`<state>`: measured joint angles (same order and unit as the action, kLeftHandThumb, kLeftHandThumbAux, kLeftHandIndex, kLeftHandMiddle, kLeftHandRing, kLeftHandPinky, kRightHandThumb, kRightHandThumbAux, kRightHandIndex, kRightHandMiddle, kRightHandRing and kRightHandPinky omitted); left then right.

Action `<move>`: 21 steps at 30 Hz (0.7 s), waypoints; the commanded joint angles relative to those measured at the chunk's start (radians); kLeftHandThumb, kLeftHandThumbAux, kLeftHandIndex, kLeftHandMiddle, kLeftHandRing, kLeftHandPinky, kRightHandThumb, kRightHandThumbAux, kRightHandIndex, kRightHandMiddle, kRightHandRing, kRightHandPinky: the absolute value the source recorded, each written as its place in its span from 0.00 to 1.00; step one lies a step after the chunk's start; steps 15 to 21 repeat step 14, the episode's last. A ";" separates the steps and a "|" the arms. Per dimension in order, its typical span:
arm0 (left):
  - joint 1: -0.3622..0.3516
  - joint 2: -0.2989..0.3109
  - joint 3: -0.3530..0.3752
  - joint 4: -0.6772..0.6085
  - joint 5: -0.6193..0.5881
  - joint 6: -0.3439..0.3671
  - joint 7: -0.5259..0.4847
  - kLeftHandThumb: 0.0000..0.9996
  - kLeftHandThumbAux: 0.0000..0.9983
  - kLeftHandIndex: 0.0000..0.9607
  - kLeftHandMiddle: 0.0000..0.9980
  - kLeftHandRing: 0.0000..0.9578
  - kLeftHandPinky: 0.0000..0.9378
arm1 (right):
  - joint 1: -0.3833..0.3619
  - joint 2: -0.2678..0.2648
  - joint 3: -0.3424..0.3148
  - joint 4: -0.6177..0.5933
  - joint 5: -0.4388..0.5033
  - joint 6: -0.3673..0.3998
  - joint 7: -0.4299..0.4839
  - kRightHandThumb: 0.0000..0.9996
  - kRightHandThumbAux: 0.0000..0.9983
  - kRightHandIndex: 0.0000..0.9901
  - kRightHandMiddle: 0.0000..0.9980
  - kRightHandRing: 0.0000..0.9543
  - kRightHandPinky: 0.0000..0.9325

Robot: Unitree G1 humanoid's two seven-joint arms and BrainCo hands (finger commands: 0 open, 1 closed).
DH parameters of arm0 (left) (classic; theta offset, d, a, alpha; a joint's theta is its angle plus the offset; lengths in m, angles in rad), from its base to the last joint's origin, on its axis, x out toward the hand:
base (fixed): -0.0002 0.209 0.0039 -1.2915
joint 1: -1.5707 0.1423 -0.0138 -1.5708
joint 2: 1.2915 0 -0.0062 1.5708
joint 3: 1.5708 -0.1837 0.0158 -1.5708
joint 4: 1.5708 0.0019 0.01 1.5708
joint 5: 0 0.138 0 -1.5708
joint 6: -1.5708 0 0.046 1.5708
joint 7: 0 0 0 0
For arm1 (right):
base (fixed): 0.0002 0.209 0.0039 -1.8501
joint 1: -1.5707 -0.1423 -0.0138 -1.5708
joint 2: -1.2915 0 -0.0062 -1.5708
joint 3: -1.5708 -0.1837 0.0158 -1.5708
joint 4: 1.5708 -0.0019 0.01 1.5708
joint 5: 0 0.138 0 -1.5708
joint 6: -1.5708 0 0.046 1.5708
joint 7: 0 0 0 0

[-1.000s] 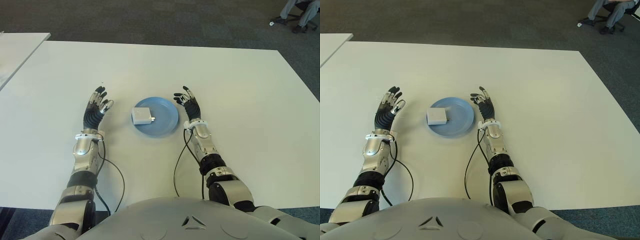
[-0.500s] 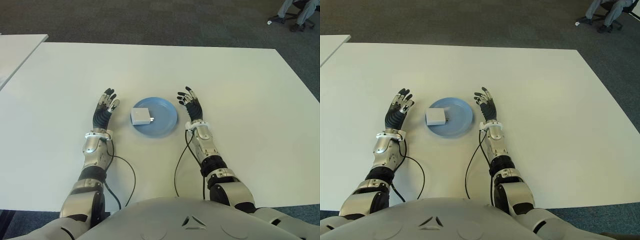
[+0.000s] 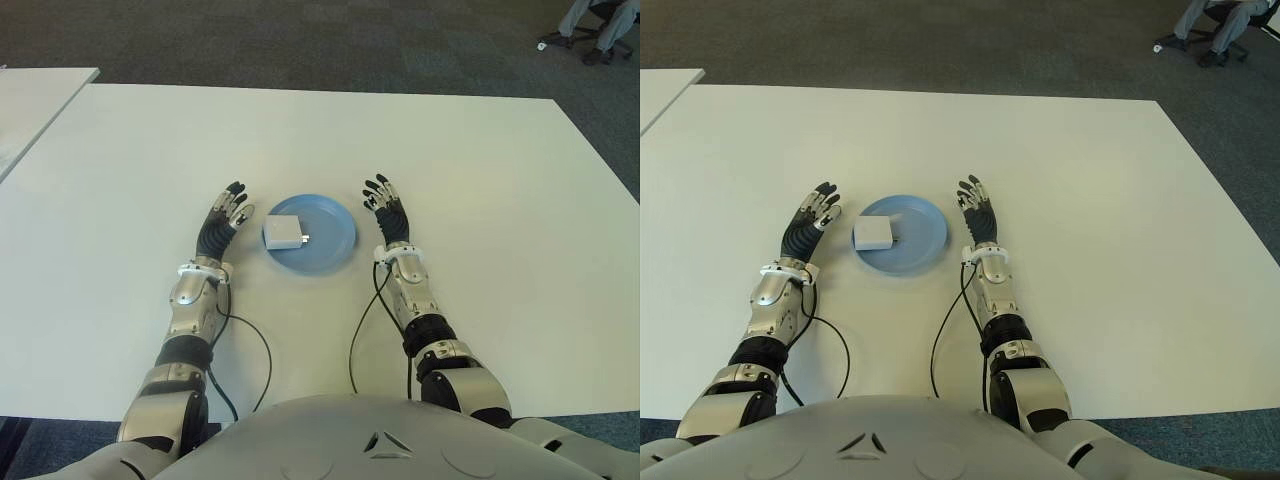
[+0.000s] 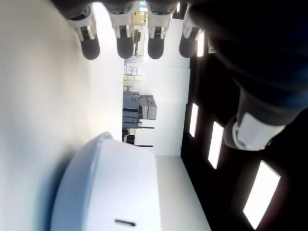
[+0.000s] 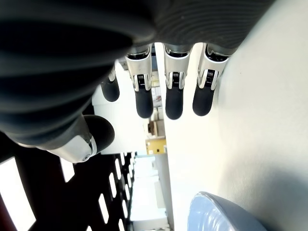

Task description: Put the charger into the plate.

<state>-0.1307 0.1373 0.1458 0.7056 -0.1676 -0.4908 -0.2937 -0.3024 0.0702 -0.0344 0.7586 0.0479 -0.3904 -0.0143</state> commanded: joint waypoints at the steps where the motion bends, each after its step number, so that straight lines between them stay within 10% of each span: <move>1: 0.044 -0.015 -0.022 -0.001 0.035 0.058 0.031 0.00 0.56 0.00 0.00 0.00 0.00 | 0.060 0.036 -0.013 -0.005 0.027 0.020 0.008 0.00 0.57 0.06 0.15 0.13 0.12; 21: 0.062 -0.020 -0.078 -0.061 0.122 0.091 0.091 0.00 0.55 0.00 0.00 0.00 0.00 | 0.103 0.037 -0.016 -0.074 0.033 0.028 0.000 0.00 0.59 0.05 0.13 0.11 0.10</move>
